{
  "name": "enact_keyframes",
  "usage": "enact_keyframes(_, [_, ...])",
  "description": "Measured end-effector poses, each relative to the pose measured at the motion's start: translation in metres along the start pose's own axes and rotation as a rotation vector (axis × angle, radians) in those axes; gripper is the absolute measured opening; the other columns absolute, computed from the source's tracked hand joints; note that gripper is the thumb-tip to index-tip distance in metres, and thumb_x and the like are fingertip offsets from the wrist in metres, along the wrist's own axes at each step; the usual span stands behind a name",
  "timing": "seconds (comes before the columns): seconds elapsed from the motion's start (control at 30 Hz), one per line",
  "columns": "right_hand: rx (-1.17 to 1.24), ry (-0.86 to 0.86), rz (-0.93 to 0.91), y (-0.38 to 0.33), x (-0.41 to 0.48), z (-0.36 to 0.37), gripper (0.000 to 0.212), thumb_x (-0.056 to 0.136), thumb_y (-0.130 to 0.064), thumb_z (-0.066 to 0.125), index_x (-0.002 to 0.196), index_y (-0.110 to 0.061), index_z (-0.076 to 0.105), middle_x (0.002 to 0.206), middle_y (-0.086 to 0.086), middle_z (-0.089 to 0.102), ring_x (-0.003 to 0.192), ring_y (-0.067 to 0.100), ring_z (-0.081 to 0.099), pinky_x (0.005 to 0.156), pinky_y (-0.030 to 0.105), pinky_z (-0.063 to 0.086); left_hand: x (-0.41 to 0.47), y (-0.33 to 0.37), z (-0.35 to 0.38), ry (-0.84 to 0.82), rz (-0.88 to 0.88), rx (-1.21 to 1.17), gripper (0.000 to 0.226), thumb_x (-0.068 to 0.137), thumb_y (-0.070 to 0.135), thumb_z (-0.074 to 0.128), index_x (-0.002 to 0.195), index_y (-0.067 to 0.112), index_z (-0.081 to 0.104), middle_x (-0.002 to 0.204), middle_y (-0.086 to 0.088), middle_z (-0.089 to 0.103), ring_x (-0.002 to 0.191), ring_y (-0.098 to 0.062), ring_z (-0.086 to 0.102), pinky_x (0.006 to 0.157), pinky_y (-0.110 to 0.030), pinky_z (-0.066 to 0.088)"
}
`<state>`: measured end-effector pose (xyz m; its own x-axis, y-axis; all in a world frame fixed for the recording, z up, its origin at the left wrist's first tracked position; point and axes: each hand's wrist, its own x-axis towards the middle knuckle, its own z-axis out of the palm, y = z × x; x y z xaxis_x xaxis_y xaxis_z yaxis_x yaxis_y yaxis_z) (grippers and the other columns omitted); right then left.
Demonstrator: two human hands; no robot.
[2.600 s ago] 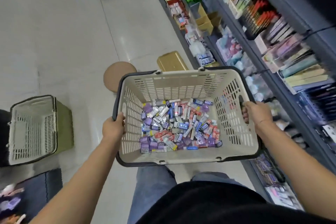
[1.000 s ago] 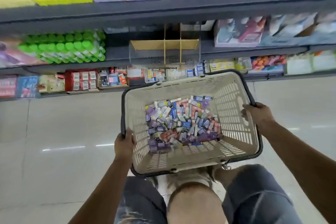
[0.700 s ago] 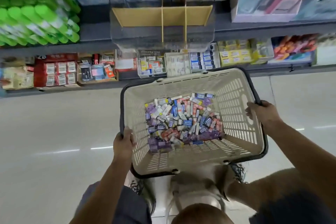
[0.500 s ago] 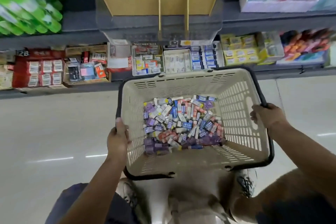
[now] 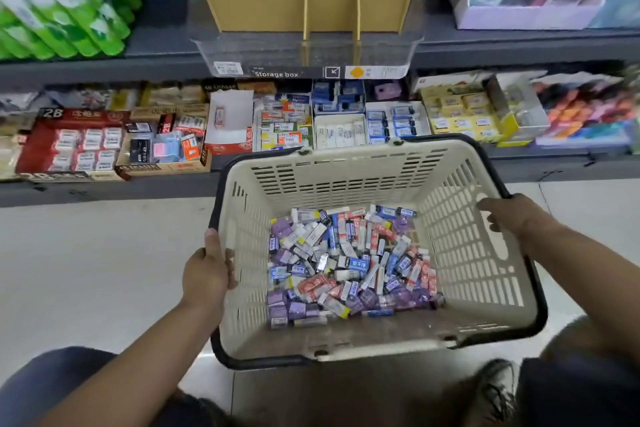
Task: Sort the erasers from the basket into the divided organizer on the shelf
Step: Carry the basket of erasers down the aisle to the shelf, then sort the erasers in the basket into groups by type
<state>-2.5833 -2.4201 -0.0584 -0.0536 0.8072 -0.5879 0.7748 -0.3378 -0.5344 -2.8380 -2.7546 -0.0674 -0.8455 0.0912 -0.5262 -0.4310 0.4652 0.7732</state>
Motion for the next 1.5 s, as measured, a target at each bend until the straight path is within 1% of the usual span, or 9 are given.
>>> enact_keyframes(0.13, [-0.436,0.219,-0.089,-0.006,-0.022,0.009,0.061,0.087,-0.033,0.059,0.132,0.002,0.037,0.132,0.023,0.040,0.119,0.039,0.043,0.093,0.045,0.042,-0.004,0.002,-0.003,0.005,0.073,0.230,0.058,0.100,0.049,0.032,0.089,-0.003,0.055,0.074,-0.016,0.056,0.064,-0.029,0.053,0.058,-0.031,0.043])
enact_keyframes(0.2, [-0.643,0.371,-0.316,0.000,-0.034,0.017,0.064,0.086,-0.029,0.059,0.137,-0.001,0.032,0.144,0.022,0.026,0.133,0.039,0.027,0.108,0.048,0.027,-0.007,0.004,-0.002,0.155,0.222,0.471,0.054,0.097,0.046,0.044,0.108,-0.005,0.056,0.103,-0.024,0.059,0.097,-0.039,0.057,0.083,-0.044,0.047])
enact_keyframes(0.27, [-0.678,0.429,-0.584,0.004,-0.045,0.025,0.067,0.083,-0.021,0.062,0.140,-0.003,0.031,0.149,0.022,0.021,0.136,0.039,0.022,0.111,0.047,0.020,-0.019,0.012,0.002,0.279,0.474,0.651,0.051,0.093,0.038,0.054,0.127,0.000,0.048,0.128,-0.022,0.047,0.121,-0.039,0.042,0.100,-0.050,0.033])
enact_keyframes(0.4, [-0.683,0.148,-0.793,0.016,-0.063,0.045,0.064,0.087,-0.022,0.060,0.143,-0.011,0.031,0.152,0.012,0.020,0.134,0.032,0.032,0.112,0.039,0.027,-0.039,0.014,0.024,0.089,0.918,0.798,0.043,0.095,0.035,0.052,0.129,0.010,0.050,0.129,-0.012,0.046,0.121,-0.031,0.040,0.101,-0.043,0.029])
enact_keyframes(0.53, [-0.703,-0.247,-0.740,0.046,-0.069,0.051,0.069,0.089,-0.032,0.061,0.147,-0.020,0.026,0.155,0.005,0.017,0.138,0.029,0.031,0.114,0.037,0.026,-0.033,-0.018,0.062,-0.424,0.586,1.084,0.062,0.097,0.054,0.037,0.145,0.015,0.036,0.150,-0.010,0.029,0.136,-0.029,0.029,0.110,-0.041,0.025])
enact_keyframes(0.63, [-0.754,-0.421,-0.717,0.053,-0.065,0.043,0.078,0.088,-0.037,0.062,0.150,-0.028,0.016,0.159,0.006,0.010,0.141,0.030,0.027,0.115,0.039,0.025,-0.026,-0.038,0.073,-0.546,0.347,1.192,0.076,0.094,0.063,0.033,0.153,0.018,0.017,0.160,-0.011,0.009,0.146,-0.033,0.010,0.116,-0.047,0.017])
enact_keyframes(0.93, [-0.908,-0.605,-0.809,0.027,-0.033,0.088,0.093,0.083,-0.043,0.068,0.152,-0.031,0.006,0.160,0.005,0.005,0.146,0.027,0.014,0.116,0.045,0.021,-0.013,-0.047,0.085,-0.503,0.245,1.130,0.083,0.092,0.064,0.038,0.154,0.023,0.002,0.160,-0.011,-0.005,0.147,-0.034,-0.003,0.115,-0.053,0.009])
enact_keyframes(1.27, [-0.850,-0.530,-0.820,0.006,0.005,0.176,0.085,0.087,-0.049,0.060,0.152,-0.027,0.010,0.160,0.001,0.007,0.146,0.028,0.011,0.116,0.046,0.018,0.049,-0.071,0.109,-0.411,0.355,1.129,0.094,0.088,0.059,0.053,0.153,0.023,-0.004,0.158,-0.010,-0.020,0.146,-0.038,-0.004,0.117,-0.047,0.009])
enact_keyframes(1.5, [-0.798,-0.508,-0.817,0.001,0.014,0.217,0.083,0.086,-0.050,0.061,0.151,-0.032,0.013,0.157,0.001,0.009,0.143,0.030,0.014,0.114,0.047,0.014,0.067,-0.078,0.132,-0.199,0.323,0.872,0.101,0.083,0.058,0.061,0.153,0.020,-0.001,0.157,-0.015,0.004,0.139,-0.041,0.020,0.108,-0.050,0.027])
